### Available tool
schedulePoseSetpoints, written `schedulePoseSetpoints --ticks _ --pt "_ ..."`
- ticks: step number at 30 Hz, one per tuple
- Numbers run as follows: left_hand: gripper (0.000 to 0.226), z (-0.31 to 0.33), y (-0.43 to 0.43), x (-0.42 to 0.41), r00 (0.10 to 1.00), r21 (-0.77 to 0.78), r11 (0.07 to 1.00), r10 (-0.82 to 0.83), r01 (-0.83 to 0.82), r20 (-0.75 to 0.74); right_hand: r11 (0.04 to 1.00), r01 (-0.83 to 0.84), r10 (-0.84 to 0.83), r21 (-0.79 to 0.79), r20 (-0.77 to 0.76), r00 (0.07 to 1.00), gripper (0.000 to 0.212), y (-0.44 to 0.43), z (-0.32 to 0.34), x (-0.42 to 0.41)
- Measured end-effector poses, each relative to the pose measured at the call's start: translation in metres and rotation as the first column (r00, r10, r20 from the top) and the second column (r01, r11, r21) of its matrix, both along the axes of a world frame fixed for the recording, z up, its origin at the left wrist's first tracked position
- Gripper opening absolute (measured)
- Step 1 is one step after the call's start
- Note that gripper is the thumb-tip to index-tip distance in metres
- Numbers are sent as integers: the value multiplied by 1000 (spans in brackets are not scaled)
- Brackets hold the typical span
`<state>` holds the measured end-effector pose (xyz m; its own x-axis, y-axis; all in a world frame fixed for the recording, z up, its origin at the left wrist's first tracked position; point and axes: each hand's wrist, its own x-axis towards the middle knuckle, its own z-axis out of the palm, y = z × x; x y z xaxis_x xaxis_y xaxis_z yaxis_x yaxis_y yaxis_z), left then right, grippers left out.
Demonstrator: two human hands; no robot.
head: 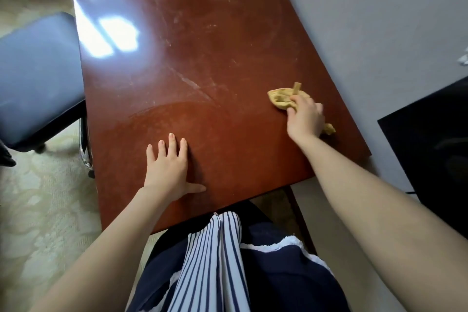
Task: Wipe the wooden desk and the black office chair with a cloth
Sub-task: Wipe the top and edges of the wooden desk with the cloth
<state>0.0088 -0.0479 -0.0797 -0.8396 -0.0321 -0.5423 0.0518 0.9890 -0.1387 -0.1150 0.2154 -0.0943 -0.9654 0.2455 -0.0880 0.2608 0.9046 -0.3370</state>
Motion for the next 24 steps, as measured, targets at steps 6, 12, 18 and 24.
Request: schedulePoseSetpoints --ticks 6,12,18,24 --pt "130 0 -2 -4 1000 26 1000 -10 10 18 952 -306 305 -5 -62 950 32 -59 -10 58" --pt "132 5 -2 -7 997 -19 997 -75 76 28 905 -422 409 -47 -165 897 34 -61 -13 126" --pt "138 5 -1 -9 994 -48 996 -77 80 79 970 -238 217 -45 -273 937 37 -23 -18 162" --pt "96 10 -1 -17 976 197 967 185 -160 -117 972 206 -227 -109 -249 941 33 36 -16 155"
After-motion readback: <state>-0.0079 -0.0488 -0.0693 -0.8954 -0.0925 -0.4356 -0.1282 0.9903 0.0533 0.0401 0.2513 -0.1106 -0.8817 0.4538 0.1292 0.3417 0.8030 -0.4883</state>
